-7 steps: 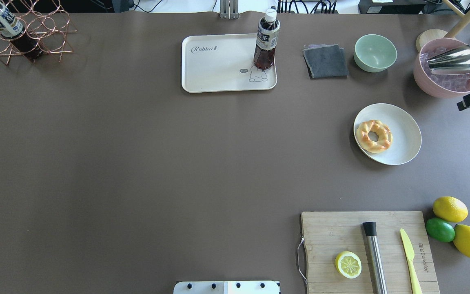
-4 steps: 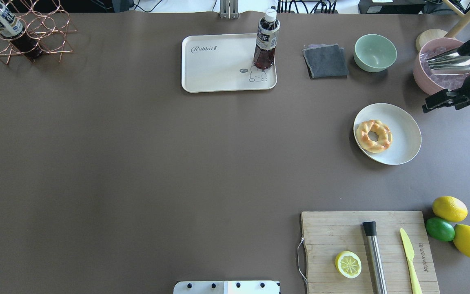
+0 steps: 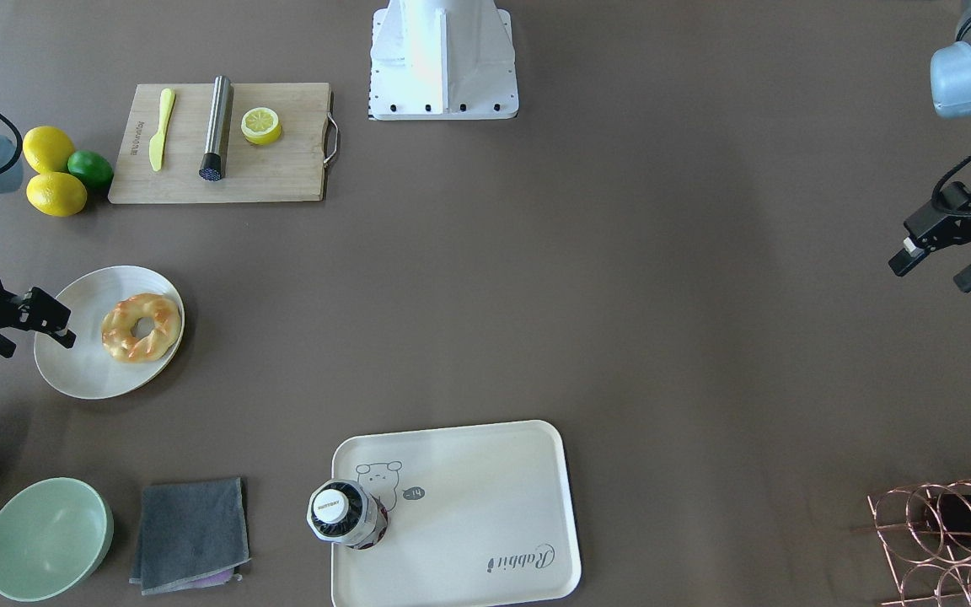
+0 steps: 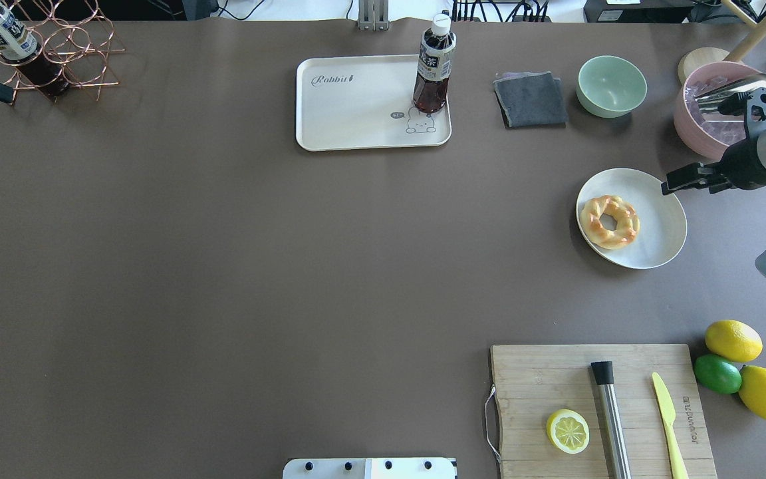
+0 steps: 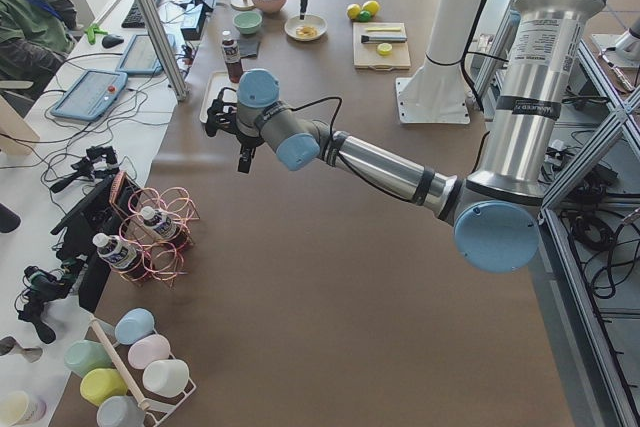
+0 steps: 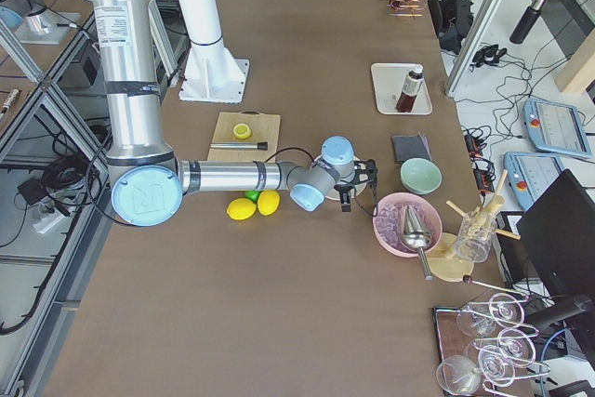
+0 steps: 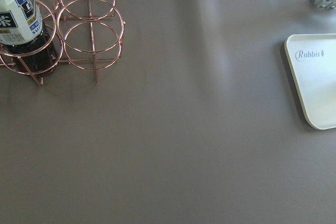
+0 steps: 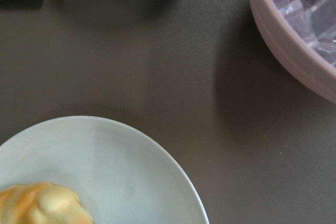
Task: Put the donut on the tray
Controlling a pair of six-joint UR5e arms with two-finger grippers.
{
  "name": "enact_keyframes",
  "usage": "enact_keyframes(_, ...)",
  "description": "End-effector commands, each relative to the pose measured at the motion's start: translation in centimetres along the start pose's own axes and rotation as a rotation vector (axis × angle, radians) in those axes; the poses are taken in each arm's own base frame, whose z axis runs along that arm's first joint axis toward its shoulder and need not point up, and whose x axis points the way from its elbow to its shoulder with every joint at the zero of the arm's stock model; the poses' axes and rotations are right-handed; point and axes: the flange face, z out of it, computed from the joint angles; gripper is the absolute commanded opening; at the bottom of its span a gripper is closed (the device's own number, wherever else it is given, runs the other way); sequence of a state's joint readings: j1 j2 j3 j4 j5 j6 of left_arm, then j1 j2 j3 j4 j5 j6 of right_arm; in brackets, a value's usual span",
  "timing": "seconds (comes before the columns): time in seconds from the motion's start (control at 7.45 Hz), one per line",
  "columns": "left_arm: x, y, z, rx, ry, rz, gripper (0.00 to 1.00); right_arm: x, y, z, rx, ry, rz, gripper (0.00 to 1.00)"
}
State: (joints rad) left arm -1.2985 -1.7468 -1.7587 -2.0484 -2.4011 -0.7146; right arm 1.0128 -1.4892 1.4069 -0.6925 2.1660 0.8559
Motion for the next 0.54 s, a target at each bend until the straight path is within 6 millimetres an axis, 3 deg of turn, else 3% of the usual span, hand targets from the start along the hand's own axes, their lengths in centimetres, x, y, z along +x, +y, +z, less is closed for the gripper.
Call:
enact_keyframes(0.0,0.8,-0.7,-0.1,0.009,0.006,0.009,1.00,0.0,1.0,0.8,0.004,-0.013,0.011,0.49)
enact_keyframes(0.13,1.0,-0.8,-0.2,0.012,0.007,-0.003,1.00,-0.2,1.0,0.7,-0.002,-0.023,0.007,0.10)
enact_keyframes(0.27,1.0,-0.8,-0.2,0.014,0.006,-0.004,1.00,-1.0,0.8,-0.1,0.007,-0.032,0.001,0.01)
enact_keyframes(0.4,1.0,-0.8,-0.2,0.014,0.006,-0.004,1.00,-1.1,0.9,-0.2,0.007,-0.035,0.002,0.00)
